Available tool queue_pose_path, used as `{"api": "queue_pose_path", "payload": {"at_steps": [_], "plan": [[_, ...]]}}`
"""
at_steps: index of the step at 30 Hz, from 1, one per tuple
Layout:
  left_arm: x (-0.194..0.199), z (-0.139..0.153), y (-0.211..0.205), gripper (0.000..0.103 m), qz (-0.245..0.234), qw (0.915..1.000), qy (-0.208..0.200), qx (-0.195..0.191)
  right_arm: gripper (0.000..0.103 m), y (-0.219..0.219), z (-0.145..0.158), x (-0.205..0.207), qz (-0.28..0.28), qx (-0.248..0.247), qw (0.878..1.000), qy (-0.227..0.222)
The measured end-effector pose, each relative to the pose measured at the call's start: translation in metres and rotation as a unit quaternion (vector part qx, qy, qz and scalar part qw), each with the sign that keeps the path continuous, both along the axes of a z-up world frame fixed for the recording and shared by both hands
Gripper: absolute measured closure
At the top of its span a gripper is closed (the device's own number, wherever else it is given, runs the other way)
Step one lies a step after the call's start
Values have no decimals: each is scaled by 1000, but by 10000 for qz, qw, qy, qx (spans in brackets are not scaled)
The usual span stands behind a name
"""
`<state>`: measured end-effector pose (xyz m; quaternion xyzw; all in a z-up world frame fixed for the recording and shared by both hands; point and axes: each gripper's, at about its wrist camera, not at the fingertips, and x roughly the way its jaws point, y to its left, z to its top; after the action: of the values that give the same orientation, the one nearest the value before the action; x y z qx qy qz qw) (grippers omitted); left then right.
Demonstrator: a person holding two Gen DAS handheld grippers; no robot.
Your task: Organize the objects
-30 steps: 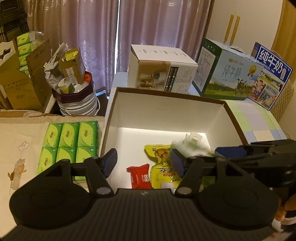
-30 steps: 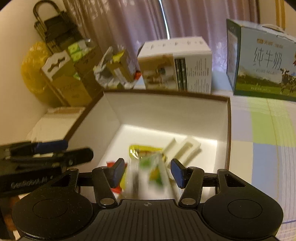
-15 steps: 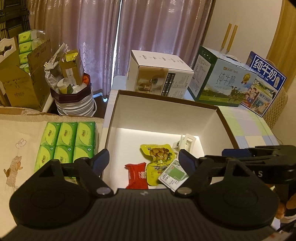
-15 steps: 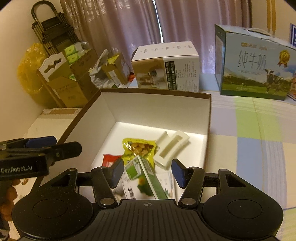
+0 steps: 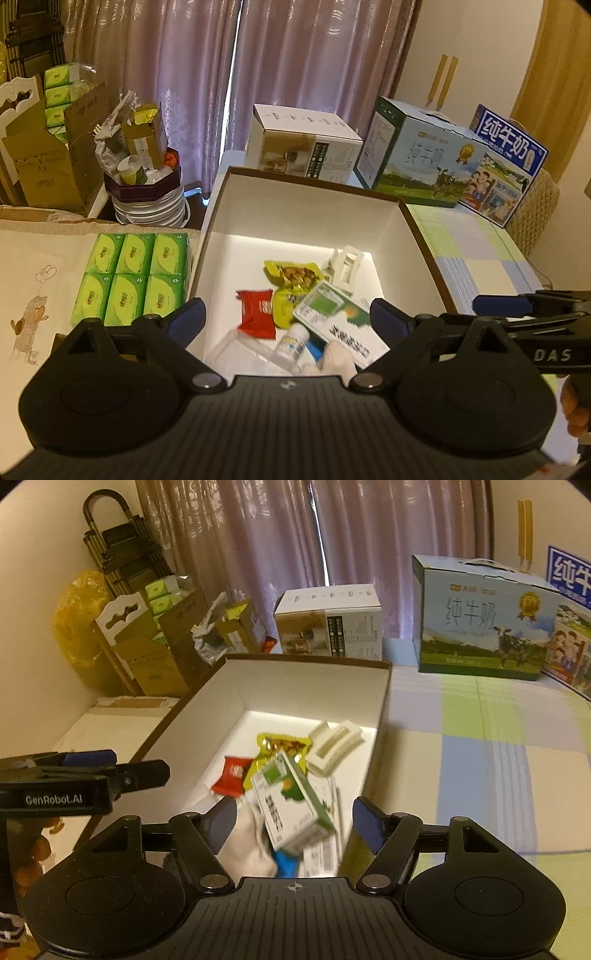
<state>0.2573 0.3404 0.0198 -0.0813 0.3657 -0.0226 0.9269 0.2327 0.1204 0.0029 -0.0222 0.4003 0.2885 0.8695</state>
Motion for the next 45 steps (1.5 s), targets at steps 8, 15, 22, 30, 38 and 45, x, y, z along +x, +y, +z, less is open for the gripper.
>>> {"api": "queue_pose_path", "payload": {"at_steps": [8,15,22,30,38,45], "plan": [[-50,13,-30,4,59,9999,-146,44,35,-41,7,-41,131,34,9999,-108],[-93,21,-70,1,41,9997,-241,81,34,-88,9,-70,94,77,9999,-50],[-128,21,-115,1,28,9998,-189,29,34,-142,7,-96,3,6,10000,-50],[-162,15,-169,1,161,9999,24,48,34,-207,6,-124,-143,14,9999,12],[-194,8,-222,1,101,9997,224,94,34,-258,12,-155,-204,43,9998,26],[-215,4,-255,1,-29,9995,297,72,34,-285,13,-176,-219,31,9998,30]]}}
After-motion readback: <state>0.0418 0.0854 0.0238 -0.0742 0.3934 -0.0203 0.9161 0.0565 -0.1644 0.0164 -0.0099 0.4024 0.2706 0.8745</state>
